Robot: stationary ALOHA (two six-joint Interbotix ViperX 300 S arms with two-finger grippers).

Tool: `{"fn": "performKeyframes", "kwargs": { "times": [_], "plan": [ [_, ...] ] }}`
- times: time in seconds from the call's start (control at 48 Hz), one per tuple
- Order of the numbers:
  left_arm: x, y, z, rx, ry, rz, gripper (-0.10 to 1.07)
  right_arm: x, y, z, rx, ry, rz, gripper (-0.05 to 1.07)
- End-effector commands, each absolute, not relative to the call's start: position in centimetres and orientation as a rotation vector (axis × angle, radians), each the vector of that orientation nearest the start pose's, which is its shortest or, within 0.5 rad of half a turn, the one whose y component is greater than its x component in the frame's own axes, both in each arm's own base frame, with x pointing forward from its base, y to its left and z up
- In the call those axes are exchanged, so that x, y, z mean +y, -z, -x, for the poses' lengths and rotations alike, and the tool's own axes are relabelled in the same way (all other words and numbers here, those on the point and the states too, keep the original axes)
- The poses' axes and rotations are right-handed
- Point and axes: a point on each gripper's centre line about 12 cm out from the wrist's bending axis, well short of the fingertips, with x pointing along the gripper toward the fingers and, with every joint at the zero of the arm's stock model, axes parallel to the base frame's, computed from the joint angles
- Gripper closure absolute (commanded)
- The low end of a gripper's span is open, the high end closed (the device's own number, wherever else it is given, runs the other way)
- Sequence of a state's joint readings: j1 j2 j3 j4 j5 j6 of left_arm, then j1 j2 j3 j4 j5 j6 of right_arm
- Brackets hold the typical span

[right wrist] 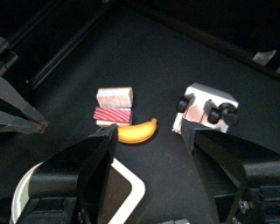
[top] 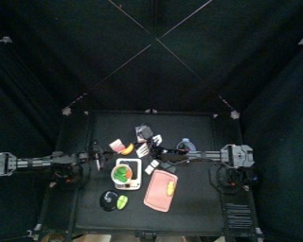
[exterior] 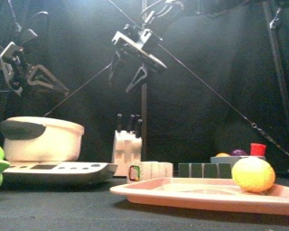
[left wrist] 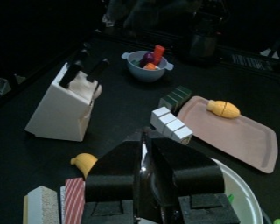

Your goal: Grab cleaver

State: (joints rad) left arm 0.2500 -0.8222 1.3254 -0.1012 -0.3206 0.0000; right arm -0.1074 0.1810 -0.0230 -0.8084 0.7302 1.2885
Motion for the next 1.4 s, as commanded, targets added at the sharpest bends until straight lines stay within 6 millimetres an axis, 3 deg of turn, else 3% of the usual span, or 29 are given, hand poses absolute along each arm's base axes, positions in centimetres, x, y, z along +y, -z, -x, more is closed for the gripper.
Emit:
{"fn": "performKeyframes", "kwargs": {
  "times": [0.0, 0.312, 0.708, 1.208, 1.375],
  "plan": [
    [5.4, -21.3, -19.5, 0.158, -0.292, 0.114, 0.43, -12.3, -31.3, -48.2, 0.469, 0.785, -0.482, 0.11],
    [5.4, -21.3, -19.5, 0.157, -0.292, 0.115, 0.43, -14.4, -28.1, -48.9, 0.559, 0.895, -0.484, 0.11],
    [5.4, -21.2, -19.4, 0.159, -0.292, 0.114, 0.43, -15.1, -28.2, -49.7, 0.556, 0.924, -0.481, 0.11],
    [5.4, -21.1, -19.4, 0.161, -0.292, 0.114, 0.43, -16.7, -26.3, -50.6, 0.605, 1.016, -0.477, 0.12],
    [5.4, -21.2, -19.4, 0.161, -0.292, 0.114, 0.43, -16.9, -26.1, -50.5, 0.614, 1.030, -0.478, 0.18]
  ]
}}
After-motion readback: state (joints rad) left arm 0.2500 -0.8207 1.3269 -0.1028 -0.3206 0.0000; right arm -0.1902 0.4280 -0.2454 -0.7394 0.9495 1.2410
